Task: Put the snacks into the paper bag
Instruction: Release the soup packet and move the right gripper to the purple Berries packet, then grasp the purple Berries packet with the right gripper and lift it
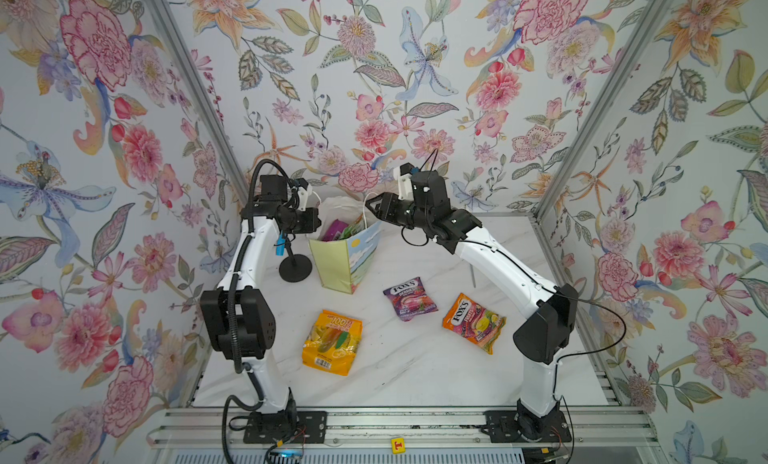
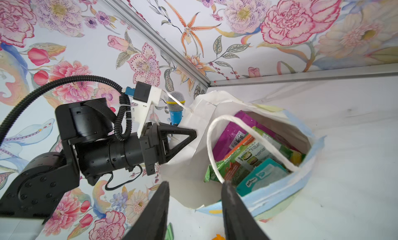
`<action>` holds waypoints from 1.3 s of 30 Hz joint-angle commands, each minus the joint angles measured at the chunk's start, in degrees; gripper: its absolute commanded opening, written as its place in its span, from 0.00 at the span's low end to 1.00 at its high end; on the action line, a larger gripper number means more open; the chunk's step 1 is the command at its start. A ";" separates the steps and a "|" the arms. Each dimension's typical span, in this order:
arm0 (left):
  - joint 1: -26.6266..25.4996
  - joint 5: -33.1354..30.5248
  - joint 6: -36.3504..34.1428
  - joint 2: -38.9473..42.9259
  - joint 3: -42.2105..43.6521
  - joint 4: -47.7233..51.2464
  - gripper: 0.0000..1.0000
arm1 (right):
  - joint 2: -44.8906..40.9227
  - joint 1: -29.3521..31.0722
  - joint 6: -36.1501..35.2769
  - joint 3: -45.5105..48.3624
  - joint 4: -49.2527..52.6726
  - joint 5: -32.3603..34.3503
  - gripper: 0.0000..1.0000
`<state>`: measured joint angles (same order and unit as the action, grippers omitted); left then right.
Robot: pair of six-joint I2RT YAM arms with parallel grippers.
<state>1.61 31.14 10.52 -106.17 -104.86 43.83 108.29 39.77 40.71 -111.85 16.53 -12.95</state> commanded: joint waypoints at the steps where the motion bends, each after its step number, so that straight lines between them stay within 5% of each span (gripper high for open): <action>1: 1.05 0.62 0.11 2.73 0.27 -0.55 0.03 | -8.36 -0.04 -4.47 8.15 -1.20 4.56 0.44; 7: 1.12 0.59 0.24 2.46 0.36 -0.65 0.03 | -23.53 -1.10 -4.67 33.04 -1.63 12.87 0.50; 13: 1.20 0.33 0.20 2.67 0.44 -0.64 0.03 | -33.08 -6.32 2.09 55.21 -2.23 13.40 0.52; 19: 1.18 0.33 0.20 2.72 0.58 -0.68 0.03 | -36.85 -4.44 13.53 70.85 -10.49 12.79 0.51; 39: 1.18 0.59 0.30 3.12 0.80 -0.94 0.03 | -26.64 -3.07 26.96 84.21 -37.28 6.84 0.51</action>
<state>1.93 31.14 10.52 -106.06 -104.51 43.72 80.44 36.69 65.01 -29.15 -14.94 -4.99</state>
